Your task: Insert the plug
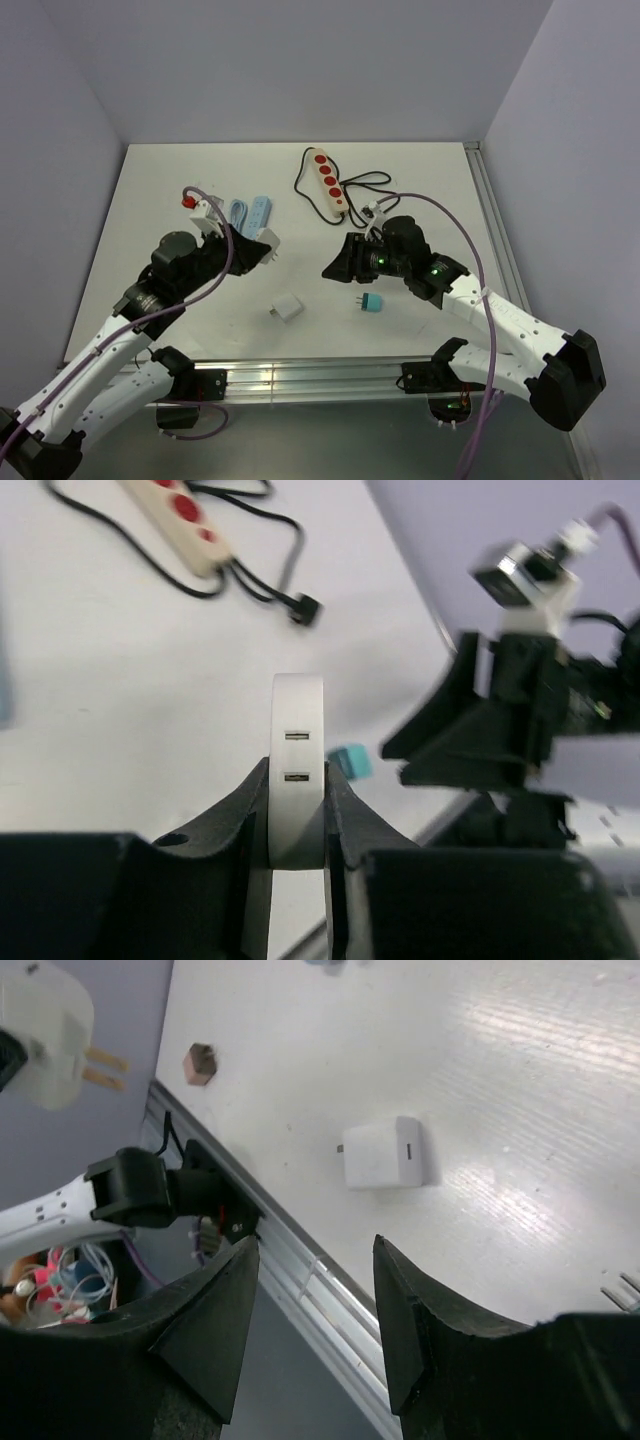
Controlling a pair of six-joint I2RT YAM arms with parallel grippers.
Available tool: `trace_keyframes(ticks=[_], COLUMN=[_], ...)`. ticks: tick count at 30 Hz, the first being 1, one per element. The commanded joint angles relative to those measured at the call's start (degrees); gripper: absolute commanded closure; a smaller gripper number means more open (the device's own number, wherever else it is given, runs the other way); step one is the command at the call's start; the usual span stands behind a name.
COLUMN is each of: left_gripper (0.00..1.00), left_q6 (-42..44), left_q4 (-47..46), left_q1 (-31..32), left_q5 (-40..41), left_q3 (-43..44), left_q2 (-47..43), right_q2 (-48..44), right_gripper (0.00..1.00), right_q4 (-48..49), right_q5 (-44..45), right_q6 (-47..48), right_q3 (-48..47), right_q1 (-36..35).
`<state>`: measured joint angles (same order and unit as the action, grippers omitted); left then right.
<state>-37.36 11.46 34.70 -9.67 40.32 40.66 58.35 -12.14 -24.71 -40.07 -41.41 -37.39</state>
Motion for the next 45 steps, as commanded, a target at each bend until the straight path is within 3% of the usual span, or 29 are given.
trace_keyframes(ticks=[1, 5, 13, 17, 23, 34, 45], left_gripper=[1.0, 1.0, 1.0, 1.0, 1.0, 1.0, 1.0], left_q6=[3.3, 2.5, 2.9, 4.0, 4.8, 4.1, 4.0], left_q4=[3.5, 2.3, -1.8, -4.9, -6.1, -6.7, -5.3], left_q1=[-0.4, -4.8, -12.4, -14.0, -15.0, -16.0, -16.0], left_q5=[14.7, 18.5, 19.4, 16.2, 16.8, 13.3, 10.7], left_q3=[4.3, 5.7, 8.3, 7.1, 4.9, 4.4, 4.8], left_q2=[2.8, 7.0, 13.7, 13.4, 12.0, 11.1, 8.0], right_q2=[-0.9, 3.8, 28.4, 43.4, 54.7, 64.3, 70.0], right_gripper=[0.42, 0.42, 0.43, 0.33, 0.28, 0.3, 0.41], right_q4=[0.9, 2.6, 19.4, 26.4, 28.1, 26.8, 24.5], right_q5=[5.6, 8.7, 3.6, -1.2, -0.2, 3.3, 7.9], right_q6=[1.6, -0.3, -7.5, -12.4, -12.9, -13.5, -15.4], right_q3=[-2.9, -4.8, -13.8, -23.2, -33.0, -41.4, -45.7], right_q1=[-0.5, 0.2, 0.0, -0.1, -0.9, -2.4, -4.4])
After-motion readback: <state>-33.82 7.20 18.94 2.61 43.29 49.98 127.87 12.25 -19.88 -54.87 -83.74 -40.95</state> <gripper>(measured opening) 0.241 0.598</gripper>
